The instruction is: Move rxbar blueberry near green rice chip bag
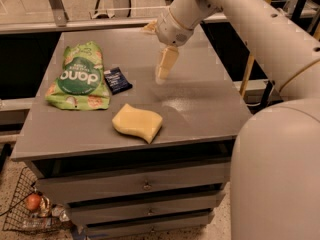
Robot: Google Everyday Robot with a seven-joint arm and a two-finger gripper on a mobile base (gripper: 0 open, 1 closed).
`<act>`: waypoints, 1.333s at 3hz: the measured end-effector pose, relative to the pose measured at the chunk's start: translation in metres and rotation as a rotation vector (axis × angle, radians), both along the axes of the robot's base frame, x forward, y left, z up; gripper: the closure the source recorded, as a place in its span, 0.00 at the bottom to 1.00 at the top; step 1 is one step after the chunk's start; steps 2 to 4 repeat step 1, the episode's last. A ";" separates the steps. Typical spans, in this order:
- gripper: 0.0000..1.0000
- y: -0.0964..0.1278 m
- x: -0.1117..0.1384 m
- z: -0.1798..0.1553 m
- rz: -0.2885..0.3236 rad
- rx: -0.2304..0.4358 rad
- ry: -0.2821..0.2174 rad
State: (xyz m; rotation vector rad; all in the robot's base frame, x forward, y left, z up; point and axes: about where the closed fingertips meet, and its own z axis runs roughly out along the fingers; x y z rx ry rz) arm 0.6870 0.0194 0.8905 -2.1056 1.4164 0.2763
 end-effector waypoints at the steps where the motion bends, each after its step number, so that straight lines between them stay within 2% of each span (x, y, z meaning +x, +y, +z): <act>1: 0.00 0.000 0.000 0.000 0.000 0.000 0.000; 4: 0.00 0.000 0.000 0.000 0.000 0.000 0.000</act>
Offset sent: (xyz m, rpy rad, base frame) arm 0.0000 0.0000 0.0000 0.0000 0.0000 0.0000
